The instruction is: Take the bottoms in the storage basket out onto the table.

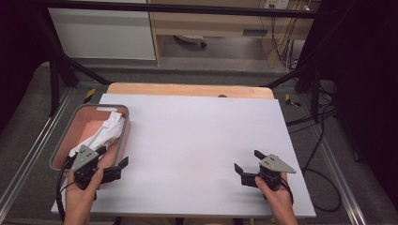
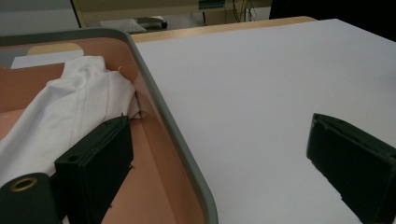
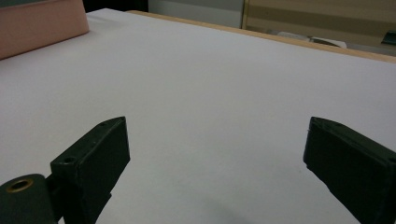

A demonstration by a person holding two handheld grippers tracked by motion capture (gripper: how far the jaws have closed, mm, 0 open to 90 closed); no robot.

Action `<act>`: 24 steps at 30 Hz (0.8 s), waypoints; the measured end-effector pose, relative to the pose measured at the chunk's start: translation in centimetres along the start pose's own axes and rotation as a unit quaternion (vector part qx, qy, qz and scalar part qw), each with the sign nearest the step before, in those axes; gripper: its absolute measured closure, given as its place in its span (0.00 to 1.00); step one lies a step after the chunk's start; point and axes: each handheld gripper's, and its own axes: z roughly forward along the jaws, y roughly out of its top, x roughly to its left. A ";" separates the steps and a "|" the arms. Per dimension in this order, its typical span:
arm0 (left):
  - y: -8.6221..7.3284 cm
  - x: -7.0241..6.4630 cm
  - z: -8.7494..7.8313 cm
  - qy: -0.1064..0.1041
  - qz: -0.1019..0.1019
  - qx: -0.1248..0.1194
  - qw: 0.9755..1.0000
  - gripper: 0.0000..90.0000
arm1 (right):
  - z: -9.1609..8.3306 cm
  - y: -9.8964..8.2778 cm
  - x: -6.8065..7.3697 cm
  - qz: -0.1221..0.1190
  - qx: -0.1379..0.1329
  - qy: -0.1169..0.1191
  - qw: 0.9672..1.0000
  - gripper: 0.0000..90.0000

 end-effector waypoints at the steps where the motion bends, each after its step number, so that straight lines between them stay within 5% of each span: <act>1: 0.0 0.0 0.0 0.002 0.000 -0.002 1.000 0.08 | 0.0 -0.1 0.1 -0.005 0.003 0.000 1.000 0.09; 10: 0.1 -0.1 -0.2 0.016 0.008 0.000 1.000 0.07 | -0.3 -0.1 0.6 -0.012 0.009 0.008 1.000 0.08; 15: 0.5 -0.2 -0.7 -0.009 -0.015 -0.007 1.000 0.07 | -0.4 -0.1 0.6 -0.010 0.012 0.000 1.000 0.08; 17: 0.9 -0.5 -1.1 -0.007 0.005 -0.004 1.000 0.07 | -0.2 -0.2 0.4 -0.010 0.016 -0.001 1.000 0.08; 24: 1.5 -0.3 -1.1 0.000 0.018 -0.003 1.000 0.07 | -0.4 -0.1 0.6 -0.012 0.012 -0.002 1.000 0.07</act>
